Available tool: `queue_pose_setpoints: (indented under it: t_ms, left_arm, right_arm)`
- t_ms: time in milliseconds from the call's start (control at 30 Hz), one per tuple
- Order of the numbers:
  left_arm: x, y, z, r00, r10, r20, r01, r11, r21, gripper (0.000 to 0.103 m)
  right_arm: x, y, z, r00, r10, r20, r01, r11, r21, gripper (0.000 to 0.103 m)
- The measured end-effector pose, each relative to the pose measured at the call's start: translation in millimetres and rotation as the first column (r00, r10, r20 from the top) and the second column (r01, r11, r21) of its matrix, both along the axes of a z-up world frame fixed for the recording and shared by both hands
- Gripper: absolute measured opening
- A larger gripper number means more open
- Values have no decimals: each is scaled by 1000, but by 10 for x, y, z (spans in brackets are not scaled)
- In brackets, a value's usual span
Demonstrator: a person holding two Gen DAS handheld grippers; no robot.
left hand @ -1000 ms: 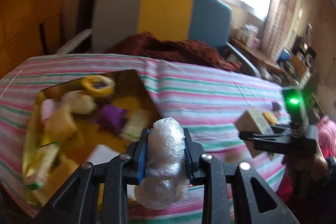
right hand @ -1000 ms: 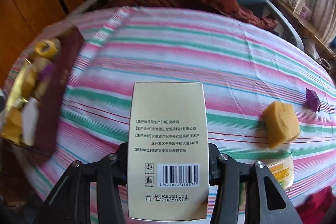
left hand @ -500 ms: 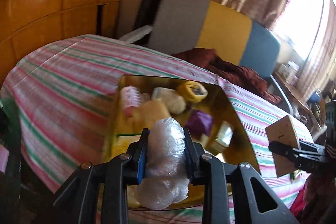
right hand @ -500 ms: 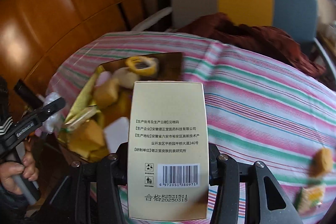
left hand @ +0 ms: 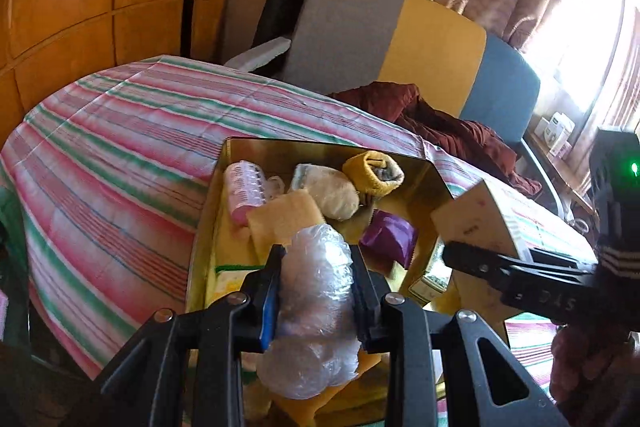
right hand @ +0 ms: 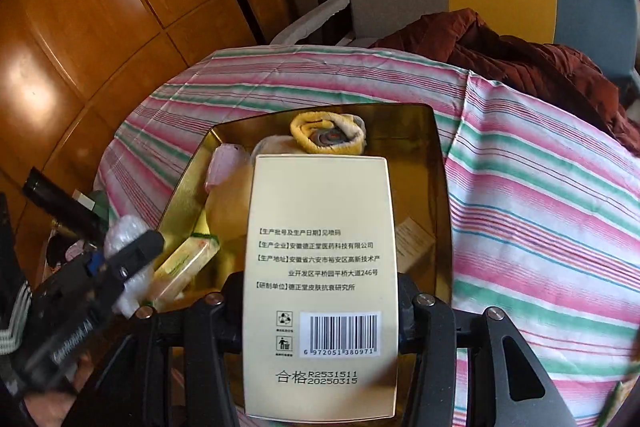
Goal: Organize objects
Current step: 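Open both tools to drop the bundle and white box into the tray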
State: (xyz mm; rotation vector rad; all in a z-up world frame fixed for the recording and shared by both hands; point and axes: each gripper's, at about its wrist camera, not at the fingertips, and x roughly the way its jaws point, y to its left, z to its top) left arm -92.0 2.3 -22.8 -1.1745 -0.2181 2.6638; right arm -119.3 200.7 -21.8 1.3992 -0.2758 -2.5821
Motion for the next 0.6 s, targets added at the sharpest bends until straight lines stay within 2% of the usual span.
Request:
queue_pose_setpoints:
  t_ms: [33, 100, 133, 167, 267, 400, 600]
  left_arm:
    - [-29, 28, -18, 1000, -4, 2, 4, 1000, -10, 30]
    - [-90, 66, -56, 1000, -10, 20, 11, 1000, -18, 30]
    - [-133, 92, -89, 999, -15, 35, 16, 999, -30, 31]
    - [-154, 110, -113, 999, -16, 42, 18, 999, -45, 32]
    - [-174, 143, -205, 997, -9, 75, 15, 997, -78, 33]
    - [-149, 125, -255, 996, -8, 88, 14, 998, -68, 43]
    - [-56, 90, -194, 997, 20, 75, -13, 996, -92, 43]
  right_arm:
    - [-26, -8, -8, 1000, -6, -2, 6, 1000, -6, 52]
    - [-60, 5, -3, 1000, -14, -22, 14, 1000, -26, 69]
    - [-56, 17, 9, 999, -24, -33, 23, 999, -25, 81]
    - [-44, 31, 25, 998, -37, -43, 36, 999, -22, 85]
    - [32, 56, 56, 998, -39, -50, 38, 999, -25, 85]
    - [166, 76, 34, 998, -40, -44, 40, 999, 3, 87]
    - [333, 72, -25, 998, -42, -42, 44, 998, 43, 89]
